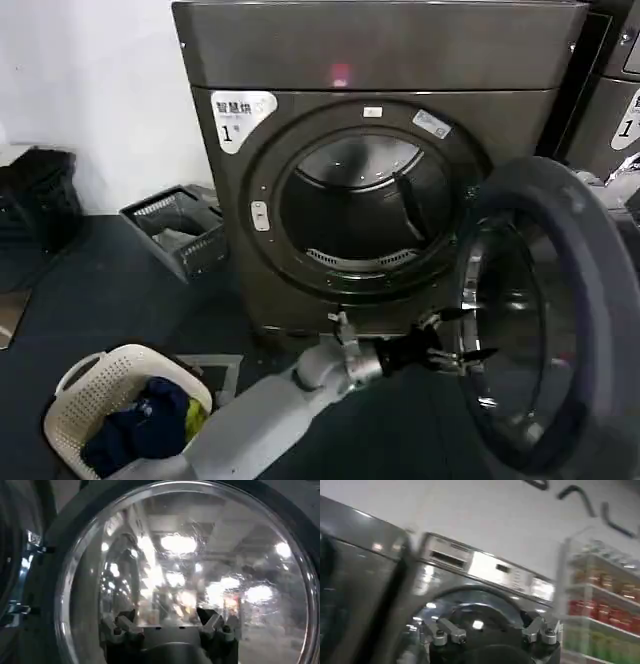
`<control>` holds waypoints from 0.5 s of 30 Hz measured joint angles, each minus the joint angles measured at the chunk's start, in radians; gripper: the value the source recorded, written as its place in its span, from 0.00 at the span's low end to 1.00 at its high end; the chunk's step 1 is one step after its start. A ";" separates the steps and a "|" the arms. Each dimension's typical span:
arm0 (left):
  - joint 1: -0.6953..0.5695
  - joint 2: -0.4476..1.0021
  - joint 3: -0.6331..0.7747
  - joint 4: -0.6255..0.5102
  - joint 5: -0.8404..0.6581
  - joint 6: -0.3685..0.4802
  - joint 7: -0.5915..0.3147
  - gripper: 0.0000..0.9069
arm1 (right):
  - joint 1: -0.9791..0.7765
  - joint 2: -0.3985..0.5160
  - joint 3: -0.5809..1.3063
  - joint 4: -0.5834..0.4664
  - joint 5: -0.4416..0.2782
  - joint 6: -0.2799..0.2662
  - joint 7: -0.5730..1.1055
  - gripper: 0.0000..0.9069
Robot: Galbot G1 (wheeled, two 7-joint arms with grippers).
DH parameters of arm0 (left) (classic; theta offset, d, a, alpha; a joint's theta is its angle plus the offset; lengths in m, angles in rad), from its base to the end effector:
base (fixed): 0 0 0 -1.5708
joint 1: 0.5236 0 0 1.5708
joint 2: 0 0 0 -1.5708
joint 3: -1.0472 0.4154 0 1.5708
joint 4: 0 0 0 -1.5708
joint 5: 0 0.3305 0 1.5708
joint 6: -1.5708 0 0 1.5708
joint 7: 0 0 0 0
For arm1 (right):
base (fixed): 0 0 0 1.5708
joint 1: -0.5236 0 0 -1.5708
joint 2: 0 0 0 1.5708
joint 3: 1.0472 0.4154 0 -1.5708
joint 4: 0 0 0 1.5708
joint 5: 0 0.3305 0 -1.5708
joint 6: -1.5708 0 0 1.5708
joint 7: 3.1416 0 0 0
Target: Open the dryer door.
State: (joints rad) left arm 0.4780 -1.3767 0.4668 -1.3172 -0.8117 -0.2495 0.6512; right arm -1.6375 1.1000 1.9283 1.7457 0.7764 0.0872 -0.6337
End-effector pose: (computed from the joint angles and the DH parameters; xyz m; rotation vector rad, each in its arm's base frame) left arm 0.4391 -0.1664 -0.3608 1.9623 2.1970 -0.3800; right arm -0.0518 -0.4484 -0.1740 0.5346 2.6782 -0.4786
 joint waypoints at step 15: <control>-0.057 -0.140 0.047 0.116 0.065 -0.035 -0.075 1.00 | -0.060 -0.012 0.120 -0.031 -0.131 -0.016 0.189 1.00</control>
State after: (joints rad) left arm 0.4206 -1.5167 0.5136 -1.2015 -0.7470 -0.2844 0.5764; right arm -1.6976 1.0879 2.0479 1.7149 0.6451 0.0710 -0.4452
